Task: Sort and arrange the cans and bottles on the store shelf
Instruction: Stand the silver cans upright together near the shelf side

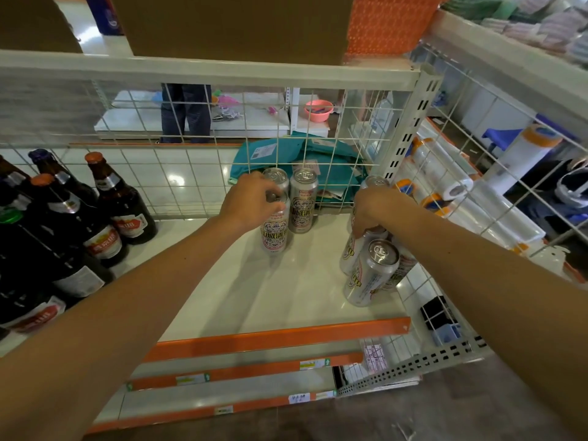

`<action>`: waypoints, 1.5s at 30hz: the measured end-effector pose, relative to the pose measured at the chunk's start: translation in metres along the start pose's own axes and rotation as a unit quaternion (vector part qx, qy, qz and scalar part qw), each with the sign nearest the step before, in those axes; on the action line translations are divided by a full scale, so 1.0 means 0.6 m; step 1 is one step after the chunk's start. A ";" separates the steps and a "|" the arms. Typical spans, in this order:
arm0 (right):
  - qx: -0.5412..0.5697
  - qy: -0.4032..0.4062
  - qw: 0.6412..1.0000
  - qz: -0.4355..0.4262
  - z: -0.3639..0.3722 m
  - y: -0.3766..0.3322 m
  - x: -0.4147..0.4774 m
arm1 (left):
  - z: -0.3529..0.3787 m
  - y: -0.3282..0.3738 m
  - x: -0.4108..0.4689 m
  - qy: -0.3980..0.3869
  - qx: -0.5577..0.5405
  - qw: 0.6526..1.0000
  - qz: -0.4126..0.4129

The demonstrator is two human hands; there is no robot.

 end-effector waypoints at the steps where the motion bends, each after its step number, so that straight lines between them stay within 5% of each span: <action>1: 0.003 -0.001 1.000 -0.001 0.001 -0.002 0.000 | -0.001 0.001 0.001 -0.001 0.013 1.000 0.005; 14: 0.056 0.054 0.993 -0.084 -0.019 -0.064 0.028 | -0.014 0.020 0.013 -0.045 0.084 0.995 0.014; 31: -0.007 0.129 0.977 -0.167 -0.027 -0.105 0.060 | -0.017 0.027 0.026 -0.060 0.118 0.991 0.015; 42: 0.020 0.149 0.988 -0.043 -0.036 -0.081 0.059 | -0.015 0.028 0.032 -0.066 0.136 0.988 0.020; 45: 0.043 0.127 0.989 -0.069 -0.028 -0.086 0.062 | -0.014 0.027 0.033 -0.062 0.135 0.989 0.020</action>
Point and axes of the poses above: each hand's wrist, its own x-axis towards the middle knuckle, its own z-axis out of the palm, y = z × x, the point moved 3 cm from there along x, towards the middle knuckle, and after that the axes turned 1 degree about -x, right-handed, at the moved point
